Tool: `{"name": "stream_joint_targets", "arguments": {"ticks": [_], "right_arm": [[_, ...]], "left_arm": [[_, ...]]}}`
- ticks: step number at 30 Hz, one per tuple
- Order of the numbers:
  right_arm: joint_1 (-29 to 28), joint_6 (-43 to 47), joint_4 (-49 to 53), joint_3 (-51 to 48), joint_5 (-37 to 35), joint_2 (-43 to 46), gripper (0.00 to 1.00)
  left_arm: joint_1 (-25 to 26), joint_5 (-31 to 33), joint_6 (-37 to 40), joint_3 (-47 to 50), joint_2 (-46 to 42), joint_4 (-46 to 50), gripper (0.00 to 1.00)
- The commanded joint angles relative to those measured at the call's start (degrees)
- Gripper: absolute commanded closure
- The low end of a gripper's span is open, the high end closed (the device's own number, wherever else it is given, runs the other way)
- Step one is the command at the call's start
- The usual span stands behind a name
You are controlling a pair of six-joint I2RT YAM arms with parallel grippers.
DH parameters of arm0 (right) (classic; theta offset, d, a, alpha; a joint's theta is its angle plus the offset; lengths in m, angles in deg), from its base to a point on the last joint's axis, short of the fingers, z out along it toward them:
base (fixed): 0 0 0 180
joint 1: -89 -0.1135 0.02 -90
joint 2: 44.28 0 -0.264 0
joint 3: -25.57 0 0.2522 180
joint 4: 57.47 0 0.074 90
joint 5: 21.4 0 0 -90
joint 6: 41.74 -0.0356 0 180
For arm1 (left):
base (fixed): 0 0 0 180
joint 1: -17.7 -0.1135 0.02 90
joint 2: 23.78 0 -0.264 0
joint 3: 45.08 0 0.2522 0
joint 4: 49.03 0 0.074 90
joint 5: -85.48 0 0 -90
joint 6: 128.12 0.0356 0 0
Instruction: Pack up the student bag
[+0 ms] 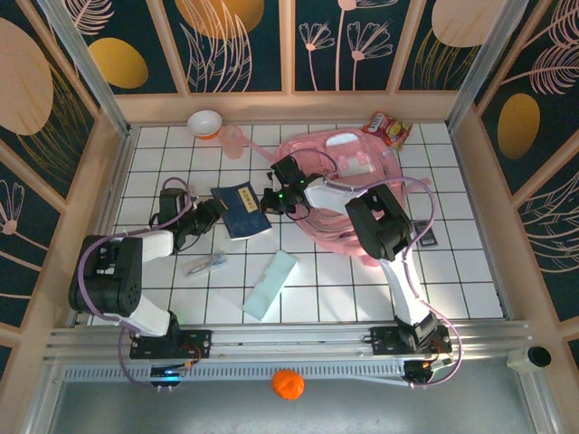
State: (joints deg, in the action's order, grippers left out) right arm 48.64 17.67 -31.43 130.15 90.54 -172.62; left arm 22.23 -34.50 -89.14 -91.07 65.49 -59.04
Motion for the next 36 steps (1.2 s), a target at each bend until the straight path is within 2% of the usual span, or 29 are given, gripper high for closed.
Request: {"name": "stream_joint_targets", "arguments": {"ticks": [1, 6, 10, 23, 33, 36], "right_arm": [[-2.4, -1.6, 0.1, -2.3, 5.2, -0.5, 0.95], [-2.3, -2.2, -0.5, -2.8, 5.1, -0.4, 0.95], [-2.4, -2.5, -1.0, -2.8, 5.2, -0.2, 0.95], [-2.3, -2.8, -1.7, -3.5, 5.0, 0.2, 0.95], [-2.7, -2.7, -0.5, -3.3, 3.4, -0.4, 0.92], [-3.0, -2.4, 2.1, -2.4, 1.5, -1.5, 0.94]], "left_arm": [[3.9, -11.4, -2.9, -1.8, 1.1, -6.2, 0.64], [4.3, -12.2, -3.7, -1.4, 0.4, -7.5, 0.64], [4.5, -8.5, 0.2, -2.3, 1.1, -1.4, 0.64], [5.9, -6.4, 0.3, -2.0, 8.5, -5.4, 0.64], [6.1, -0.3, 4.5, -1.6, 11.3, 2.1, 0.63], [6.0, 0.4, 5.0, -1.6, 11.1, 3.1, 0.63]]}}
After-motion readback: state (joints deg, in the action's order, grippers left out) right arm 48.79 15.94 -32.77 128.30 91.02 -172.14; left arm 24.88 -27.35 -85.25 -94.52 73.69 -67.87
